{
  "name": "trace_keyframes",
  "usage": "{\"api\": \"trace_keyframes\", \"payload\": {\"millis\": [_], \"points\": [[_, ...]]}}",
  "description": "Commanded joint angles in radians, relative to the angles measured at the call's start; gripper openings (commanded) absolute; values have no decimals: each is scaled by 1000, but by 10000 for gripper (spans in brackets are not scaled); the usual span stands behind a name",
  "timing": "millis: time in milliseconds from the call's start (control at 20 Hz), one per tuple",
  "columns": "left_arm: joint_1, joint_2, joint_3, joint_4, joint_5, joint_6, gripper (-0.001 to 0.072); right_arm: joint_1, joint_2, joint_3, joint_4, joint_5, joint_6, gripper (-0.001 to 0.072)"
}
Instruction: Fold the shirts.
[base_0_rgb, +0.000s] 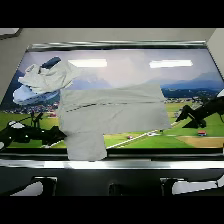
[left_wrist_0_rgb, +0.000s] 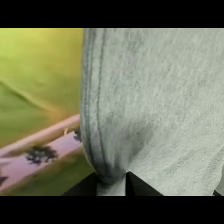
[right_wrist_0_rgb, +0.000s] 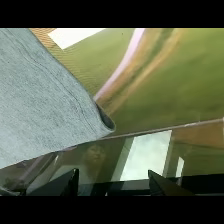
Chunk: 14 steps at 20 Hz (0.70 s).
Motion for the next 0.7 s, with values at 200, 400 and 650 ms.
{"api": "trace_keyframes", "payload": {"millis": [200, 400, 650], "points": [[-17, -6, 0, -2, 24, -7, 32, 25, -32, -145, 103, -165, -58, 543], [-16, 13, 2, -2, 24, 18, 32, 121, -43, -145, 101, -320, -23, 523], [-14, 38, 175, 2, -95, 52, 28, 152, 13, -95, 138, -254, 5, 43]]}}
